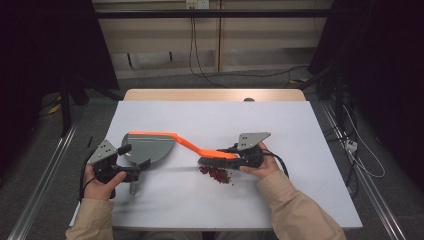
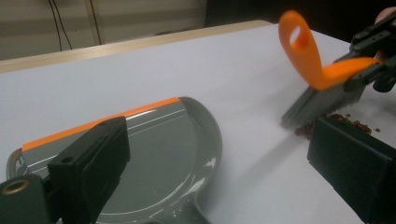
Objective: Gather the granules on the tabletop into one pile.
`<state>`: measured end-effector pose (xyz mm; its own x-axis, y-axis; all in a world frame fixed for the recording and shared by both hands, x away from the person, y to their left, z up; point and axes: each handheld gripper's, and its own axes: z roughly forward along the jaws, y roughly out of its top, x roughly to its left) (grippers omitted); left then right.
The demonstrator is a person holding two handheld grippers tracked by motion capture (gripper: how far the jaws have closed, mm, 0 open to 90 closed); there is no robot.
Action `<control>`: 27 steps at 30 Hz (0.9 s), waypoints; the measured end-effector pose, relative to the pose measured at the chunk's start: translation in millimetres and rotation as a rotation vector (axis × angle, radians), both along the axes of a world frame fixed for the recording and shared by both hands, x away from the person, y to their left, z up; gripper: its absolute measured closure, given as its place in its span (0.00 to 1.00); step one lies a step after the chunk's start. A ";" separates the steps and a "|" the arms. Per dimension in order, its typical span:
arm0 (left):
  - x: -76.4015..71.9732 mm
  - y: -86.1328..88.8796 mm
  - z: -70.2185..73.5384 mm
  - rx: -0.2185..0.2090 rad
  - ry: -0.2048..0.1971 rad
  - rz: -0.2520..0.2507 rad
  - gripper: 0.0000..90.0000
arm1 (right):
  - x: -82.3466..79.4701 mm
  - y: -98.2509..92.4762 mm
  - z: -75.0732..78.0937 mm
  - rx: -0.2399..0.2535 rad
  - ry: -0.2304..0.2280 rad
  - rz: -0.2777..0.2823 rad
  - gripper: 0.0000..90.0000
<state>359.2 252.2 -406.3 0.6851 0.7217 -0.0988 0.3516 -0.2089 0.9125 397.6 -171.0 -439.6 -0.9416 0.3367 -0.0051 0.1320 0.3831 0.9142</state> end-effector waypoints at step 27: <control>-15.3 3.0 -16.1 0.115 0.096 0.018 0.08 | -29.3 -63.4 7.1 0.075 0.038 -0.435 0.79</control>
